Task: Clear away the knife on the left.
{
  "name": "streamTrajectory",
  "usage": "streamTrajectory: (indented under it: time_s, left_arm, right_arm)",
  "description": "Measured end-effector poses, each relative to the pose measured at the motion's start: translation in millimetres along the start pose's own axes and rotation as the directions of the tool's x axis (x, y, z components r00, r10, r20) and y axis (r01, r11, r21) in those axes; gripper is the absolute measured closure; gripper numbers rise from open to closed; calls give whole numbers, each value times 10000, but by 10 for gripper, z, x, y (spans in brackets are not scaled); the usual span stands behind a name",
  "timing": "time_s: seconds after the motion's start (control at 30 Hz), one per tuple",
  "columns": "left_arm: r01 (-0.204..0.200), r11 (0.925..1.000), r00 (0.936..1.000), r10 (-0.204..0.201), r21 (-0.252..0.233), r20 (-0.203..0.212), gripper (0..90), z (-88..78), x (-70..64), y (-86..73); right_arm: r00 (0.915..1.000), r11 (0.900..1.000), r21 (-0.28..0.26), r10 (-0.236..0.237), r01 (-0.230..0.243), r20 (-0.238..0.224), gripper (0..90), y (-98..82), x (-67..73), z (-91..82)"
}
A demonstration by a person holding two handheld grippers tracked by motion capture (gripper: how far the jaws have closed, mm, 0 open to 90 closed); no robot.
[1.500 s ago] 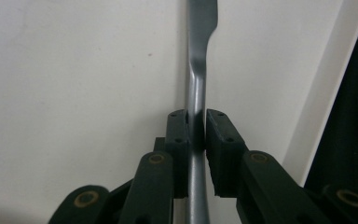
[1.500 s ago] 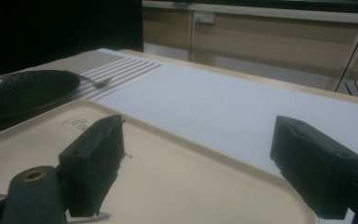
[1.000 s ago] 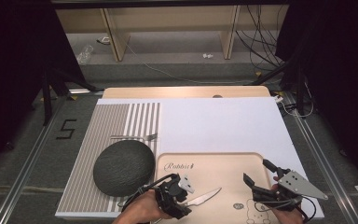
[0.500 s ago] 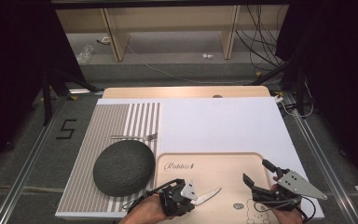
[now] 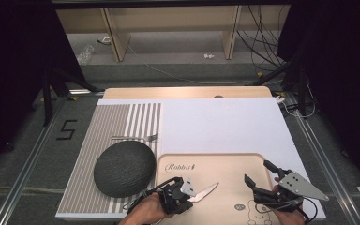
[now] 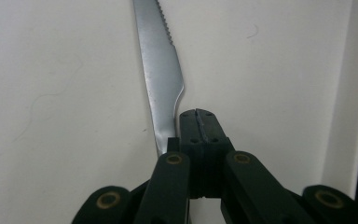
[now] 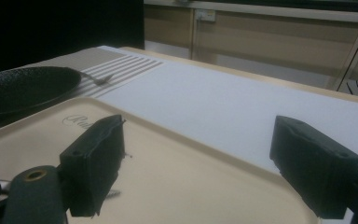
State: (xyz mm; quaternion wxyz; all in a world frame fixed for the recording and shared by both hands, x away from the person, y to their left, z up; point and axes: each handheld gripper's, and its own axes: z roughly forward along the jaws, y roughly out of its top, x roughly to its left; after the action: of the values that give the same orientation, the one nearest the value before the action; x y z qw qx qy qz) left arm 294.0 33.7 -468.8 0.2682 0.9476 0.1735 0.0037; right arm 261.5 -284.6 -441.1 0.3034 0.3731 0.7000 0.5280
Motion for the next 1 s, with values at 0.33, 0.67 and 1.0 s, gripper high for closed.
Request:
streamTrajectory:
  time_s: [0.33,0.67,1.0]
  left_arm:
    - [835,9965,9956,-836,-37,-415,896,-52,150,-59]
    - [1260,9920,9895,-1256,10,-718,896,-101,244,-114]
    - [1548,9879,9827,-1532,77,-1036,896,-156,324,-179]
  right_arm:
    - [10000,10000,26,-45,45,10,186,0,5,3]
    - [10000,10000,29,-85,85,-20,186,0,13,10]
    - [10000,10000,46,-61,62,-29,187,0,12,14]
